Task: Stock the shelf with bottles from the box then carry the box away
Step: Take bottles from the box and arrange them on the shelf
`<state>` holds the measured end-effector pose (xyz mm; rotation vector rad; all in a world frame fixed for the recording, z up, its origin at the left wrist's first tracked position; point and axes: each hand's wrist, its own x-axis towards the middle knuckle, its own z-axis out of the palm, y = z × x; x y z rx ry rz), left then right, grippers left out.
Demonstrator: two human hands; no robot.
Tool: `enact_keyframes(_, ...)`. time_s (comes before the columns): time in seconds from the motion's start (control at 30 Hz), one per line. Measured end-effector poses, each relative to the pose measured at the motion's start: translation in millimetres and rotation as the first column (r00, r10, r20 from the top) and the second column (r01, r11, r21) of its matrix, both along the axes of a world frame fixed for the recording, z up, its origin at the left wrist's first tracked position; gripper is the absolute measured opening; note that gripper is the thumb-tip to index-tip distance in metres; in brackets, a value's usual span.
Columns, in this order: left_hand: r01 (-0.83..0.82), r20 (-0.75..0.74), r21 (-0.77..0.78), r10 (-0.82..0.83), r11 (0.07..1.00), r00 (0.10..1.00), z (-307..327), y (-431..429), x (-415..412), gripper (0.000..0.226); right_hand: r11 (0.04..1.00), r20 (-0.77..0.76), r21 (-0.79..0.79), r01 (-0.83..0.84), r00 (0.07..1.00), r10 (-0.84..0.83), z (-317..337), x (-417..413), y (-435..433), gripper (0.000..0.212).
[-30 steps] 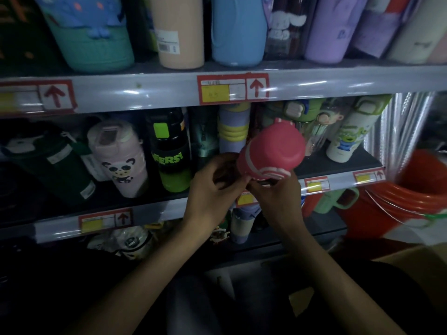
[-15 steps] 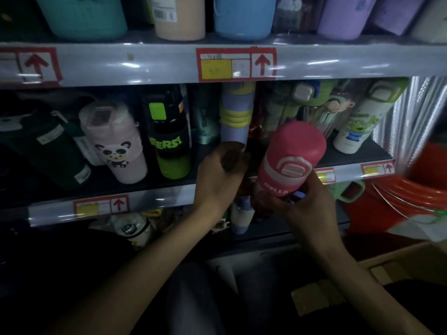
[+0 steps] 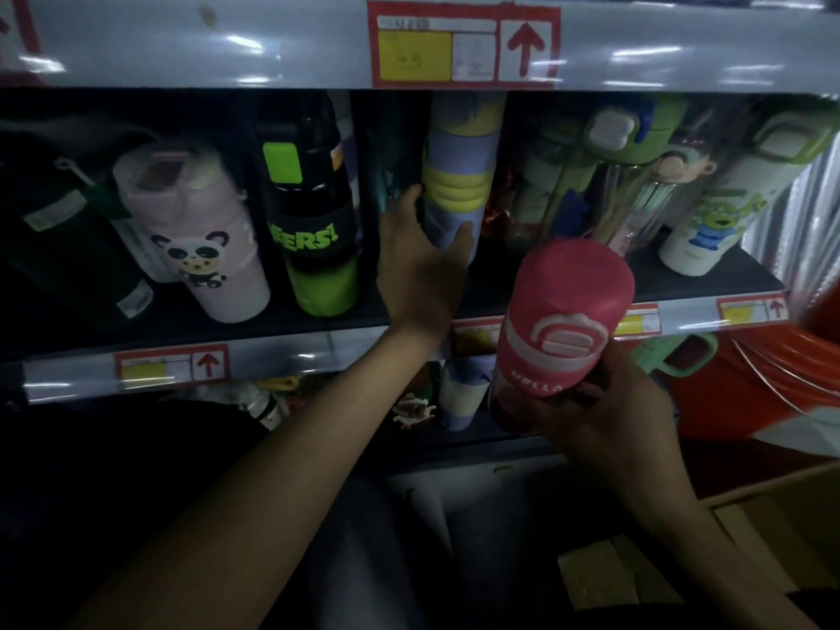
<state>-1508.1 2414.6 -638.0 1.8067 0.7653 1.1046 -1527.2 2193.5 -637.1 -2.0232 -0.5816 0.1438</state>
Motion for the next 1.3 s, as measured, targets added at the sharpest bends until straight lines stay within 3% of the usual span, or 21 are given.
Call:
enact_keyframes(0.83,-0.203,0.045,-0.044,0.205,0.978,0.978,0.9,-5.0,29.9,0.079,0.999,-0.031,-0.015,0.053,0.998,-0.053,-1.0,3.6,1.5,0.055)
enact_keyframes(1.0,-0.184,-0.085,-0.023,0.181,0.983,0.98,-5.5,-5.9,26.2,0.076,0.998,-0.035,-0.002,0.059,0.998,-0.059,-1.4,5.7,0.7,0.058)
enact_keyframes(1.13,-0.165,-0.247,0.01,0.163,0.986,0.955,-9.5,-2.1,22.5,0.061,0.999,-0.036,0.009,0.043,0.998,-0.043,-3.6,7.5,0.0,0.063)
enact_keyframes(1.3,-0.146,-0.279,-0.015,0.136,0.989,0.95,-5.4,4.1,18.1,0.056,0.998,-0.056,0.05,0.031,0.998,-0.028,-5.3,6.7,1.5,0.057)
